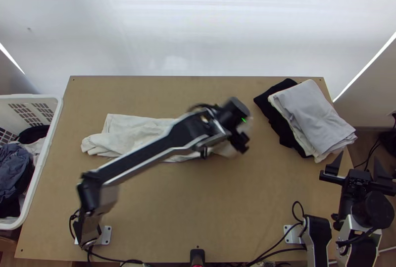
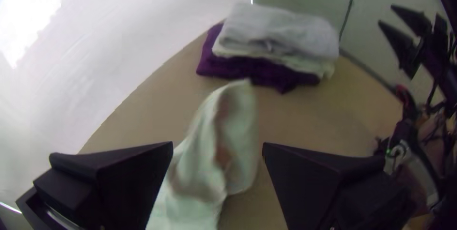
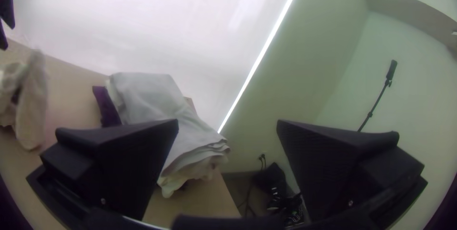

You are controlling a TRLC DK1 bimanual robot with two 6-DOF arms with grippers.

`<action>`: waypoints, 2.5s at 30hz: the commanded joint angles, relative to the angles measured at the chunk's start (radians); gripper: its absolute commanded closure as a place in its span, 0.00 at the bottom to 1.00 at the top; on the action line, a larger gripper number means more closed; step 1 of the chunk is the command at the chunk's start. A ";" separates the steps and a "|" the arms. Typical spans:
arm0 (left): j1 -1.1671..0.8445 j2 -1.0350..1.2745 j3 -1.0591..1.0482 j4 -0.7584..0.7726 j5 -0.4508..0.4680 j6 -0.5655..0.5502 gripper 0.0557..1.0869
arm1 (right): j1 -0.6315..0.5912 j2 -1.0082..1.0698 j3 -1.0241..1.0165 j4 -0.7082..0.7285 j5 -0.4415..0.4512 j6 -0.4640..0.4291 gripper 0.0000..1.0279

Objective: Fold the t-shirt

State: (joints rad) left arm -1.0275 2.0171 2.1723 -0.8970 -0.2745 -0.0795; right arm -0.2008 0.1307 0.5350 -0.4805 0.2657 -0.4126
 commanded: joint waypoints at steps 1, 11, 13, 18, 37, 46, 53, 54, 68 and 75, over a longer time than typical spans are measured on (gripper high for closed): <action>-0.072 0.121 0.024 -0.112 -0.147 0.112 0.07 | 0.028 0.024 0.037 -0.076 0.000 0.024 0.06; 0.055 0.048 0.110 -0.045 -0.055 0.011 0.07 | 0.219 0.224 0.238 -0.314 -0.111 0.175 0.07; 0.127 0.017 0.098 -0.063 -0.035 -0.062 0.06 | 0.359 0.268 0.272 -0.310 -0.164 0.264 0.13; 0.291 -0.098 0.030 -0.065 -0.066 -0.141 0.05 | 0.557 0.607 0.450 -0.445 -0.404 0.402 0.17; 0.877 -0.629 -0.451 0.236 -0.081 0.006 0.05 | 1.295 1.337 0.747 -0.380 -0.301 -0.029 0.04; 1.067 -0.748 -0.618 0.334 -0.017 -0.002 0.05 | 1.351 1.425 0.703 0.016 -0.269 -0.112 0.16; 1.116 -0.813 -0.715 0.386 0.014 0.027 0.05 | 1.370 1.469 0.655 0.023 -0.270 -0.150 0.44; 1.127 -0.816 -0.721 0.388 0.018 0.035 0.05 | 1.377 1.477 0.646 0.023 -0.270 -0.149 0.44; 1.261 -0.837 -0.720 0.397 0.120 0.066 0.05 | 1.308 1.590 0.493 0.359 -0.217 -0.338 0.37; 1.311 -0.842 -0.706 0.397 0.159 0.076 0.05 | 1.265 1.610 0.425 0.482 -0.178 -0.440 0.37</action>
State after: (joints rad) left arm 0.2295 1.1824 1.4590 -0.5014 -0.1593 -0.0128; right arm 1.1042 1.7142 1.0252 -0.1268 0.0498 -0.7586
